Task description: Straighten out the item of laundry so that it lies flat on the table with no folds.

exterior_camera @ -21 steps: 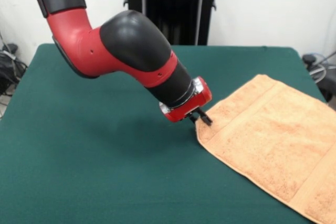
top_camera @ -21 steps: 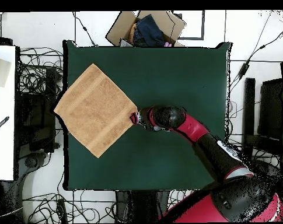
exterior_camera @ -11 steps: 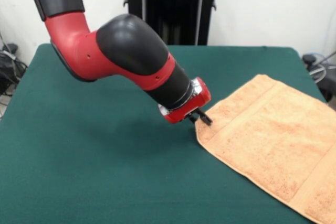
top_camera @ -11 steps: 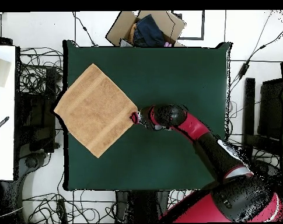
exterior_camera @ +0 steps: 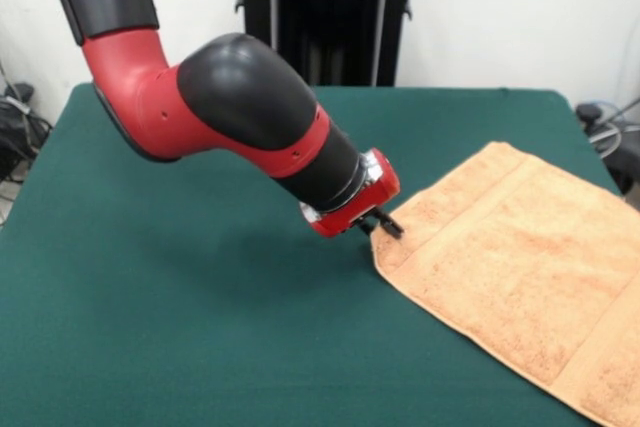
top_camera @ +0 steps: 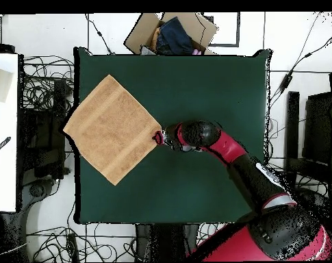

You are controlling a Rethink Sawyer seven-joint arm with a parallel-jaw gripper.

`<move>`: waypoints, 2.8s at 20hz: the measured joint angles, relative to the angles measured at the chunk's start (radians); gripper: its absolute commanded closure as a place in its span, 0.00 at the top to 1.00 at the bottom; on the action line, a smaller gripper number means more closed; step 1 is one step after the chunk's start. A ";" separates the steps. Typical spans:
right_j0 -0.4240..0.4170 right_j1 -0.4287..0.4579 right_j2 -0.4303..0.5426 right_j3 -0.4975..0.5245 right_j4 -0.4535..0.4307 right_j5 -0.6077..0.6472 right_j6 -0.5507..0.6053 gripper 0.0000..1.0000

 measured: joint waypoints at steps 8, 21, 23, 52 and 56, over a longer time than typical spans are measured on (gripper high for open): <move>-0.004 0.009 0.004 -0.012 0.000 0.022 0.000 0.00; -0.026 0.033 0.023 -0.028 0.000 0.058 0.000 0.00; -0.033 0.038 0.027 -0.028 0.000 0.060 0.000 0.00; -0.062 0.061 0.033 -0.040 0.000 0.116 0.000 0.00; -0.063 0.066 0.035 -0.049 0.000 0.130 0.000 0.00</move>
